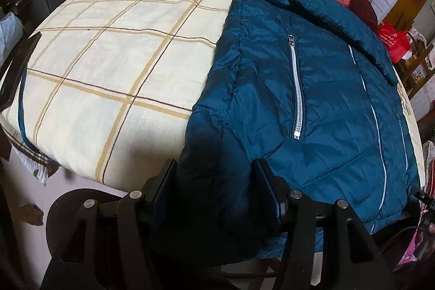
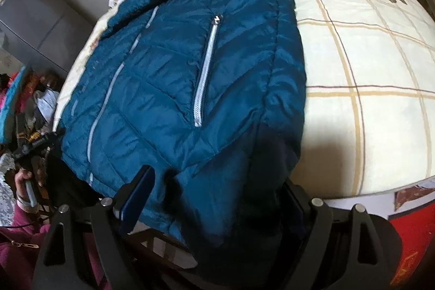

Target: Fold large clothes

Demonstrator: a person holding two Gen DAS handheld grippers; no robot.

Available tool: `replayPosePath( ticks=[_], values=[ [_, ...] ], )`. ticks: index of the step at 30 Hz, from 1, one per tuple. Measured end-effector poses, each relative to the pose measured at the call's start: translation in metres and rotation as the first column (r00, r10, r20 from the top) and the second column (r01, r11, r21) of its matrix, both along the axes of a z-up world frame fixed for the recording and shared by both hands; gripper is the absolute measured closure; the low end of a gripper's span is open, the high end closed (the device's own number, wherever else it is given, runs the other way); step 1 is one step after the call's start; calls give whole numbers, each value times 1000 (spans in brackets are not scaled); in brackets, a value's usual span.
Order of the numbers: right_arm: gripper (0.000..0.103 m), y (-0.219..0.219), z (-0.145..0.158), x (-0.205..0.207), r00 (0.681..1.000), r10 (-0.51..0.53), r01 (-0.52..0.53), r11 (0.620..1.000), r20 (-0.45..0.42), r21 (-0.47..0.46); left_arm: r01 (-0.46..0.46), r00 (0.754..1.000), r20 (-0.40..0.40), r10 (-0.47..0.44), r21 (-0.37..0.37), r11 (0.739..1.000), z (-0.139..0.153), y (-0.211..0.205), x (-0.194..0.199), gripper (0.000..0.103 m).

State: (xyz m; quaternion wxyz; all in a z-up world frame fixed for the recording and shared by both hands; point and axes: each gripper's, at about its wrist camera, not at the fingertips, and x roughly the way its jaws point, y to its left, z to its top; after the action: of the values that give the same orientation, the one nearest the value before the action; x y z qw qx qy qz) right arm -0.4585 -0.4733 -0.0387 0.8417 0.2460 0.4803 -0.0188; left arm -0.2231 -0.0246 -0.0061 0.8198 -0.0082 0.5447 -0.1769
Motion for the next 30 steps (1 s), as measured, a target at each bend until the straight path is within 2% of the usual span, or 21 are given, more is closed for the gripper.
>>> replayPosePath(
  ticks=[2,3,4,5,7,9,12,15,19,25,30],
  values=[
    [35,4,0,2,999,37,-37,999,1,-39,17,1000,4,-17,5,1000,0,-1,-1,64],
    [52,6,0,4,998,56,-57,996,-8,-65,31,999,9,-31,7,999,0,-2,-2,67],
    [63,8,2,6,997,80,-80,992,-10,-96,49,999,13,-49,6,999,1,-3,-4,77],
    [66,9,5,7,995,97,-97,990,-1,-106,66,998,20,-66,4,998,4,-5,-5,89],
    [75,8,10,8,993,113,-111,987,12,-114,98,994,40,-98,8,995,13,-7,-8,103],
    [77,6,26,11,990,133,-126,983,47,-131,116,991,63,-114,-16,993,28,-7,-6,103],
    [77,-1,57,14,980,138,-116,981,142,-153,108,990,100,-98,-101,989,55,-2,5,103],
    [77,-17,98,23,958,97,-57,986,270,-154,70,987,156,-42,-179,981,85,2,25,103],
    [78,-41,136,47,927,34,22,989,374,-147,14,974,221,43,-252,968,118,-2,58,103],
    [78,-60,167,106,908,0,92,976,418,-199,-10,951,296,84,-245,970,148,-36,112,103],
    [78,-95,175,162,915,-65,160,965,398,-210,-56,936,324,134,-239,970,164,-71,165,103]
  ],
)
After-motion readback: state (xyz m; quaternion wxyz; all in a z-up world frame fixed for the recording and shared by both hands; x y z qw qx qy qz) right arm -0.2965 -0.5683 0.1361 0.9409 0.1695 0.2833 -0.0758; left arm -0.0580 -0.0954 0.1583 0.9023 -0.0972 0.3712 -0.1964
